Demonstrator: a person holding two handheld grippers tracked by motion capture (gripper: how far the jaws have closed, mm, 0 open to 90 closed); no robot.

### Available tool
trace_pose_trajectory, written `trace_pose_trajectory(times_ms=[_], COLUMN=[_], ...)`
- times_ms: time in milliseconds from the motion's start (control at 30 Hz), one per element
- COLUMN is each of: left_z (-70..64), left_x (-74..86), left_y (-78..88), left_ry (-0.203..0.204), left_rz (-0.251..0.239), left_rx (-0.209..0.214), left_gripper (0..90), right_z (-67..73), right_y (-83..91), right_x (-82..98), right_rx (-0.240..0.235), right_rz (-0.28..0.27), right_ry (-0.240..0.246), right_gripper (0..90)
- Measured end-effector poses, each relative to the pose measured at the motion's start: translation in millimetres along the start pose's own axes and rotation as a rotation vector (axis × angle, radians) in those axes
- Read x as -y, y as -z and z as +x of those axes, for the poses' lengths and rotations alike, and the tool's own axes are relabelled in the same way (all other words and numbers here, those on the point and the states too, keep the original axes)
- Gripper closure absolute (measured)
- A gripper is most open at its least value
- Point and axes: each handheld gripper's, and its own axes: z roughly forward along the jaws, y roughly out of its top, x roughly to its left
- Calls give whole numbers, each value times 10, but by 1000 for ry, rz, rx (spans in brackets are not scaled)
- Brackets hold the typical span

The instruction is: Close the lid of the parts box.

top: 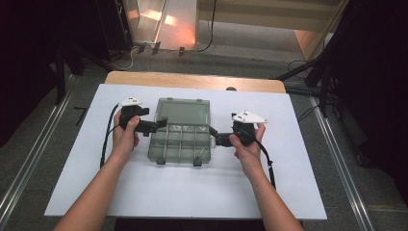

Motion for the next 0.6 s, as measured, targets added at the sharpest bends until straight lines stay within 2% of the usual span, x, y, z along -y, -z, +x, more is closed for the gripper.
trace_pose_trajectory(times_ms=[100,267,367,533,600], left_z=[12,88,120,171,184], left_x=[4,8,-6,-32,-36], left_y=[-53,-94,-125,-184,-217], left_ry=[15,64,66,90,100], left_rz=[14,13,29,36,38], left_rx=[9,1,-3,-17,-10], left_gripper=[0,0,0,0,0], right_z=[2,-10,-40,-86,-98], right_y=[-81,-197,-248,-349,-393], right_x=[-20,-66,-102,-165,-179], right_rx=[-7,-10,-15,-2,-7], right_rz=[10,23,25,42,44], right_ry=[-7,-22,-39,-55,-63], right_gripper=[0,0,0,57,58])
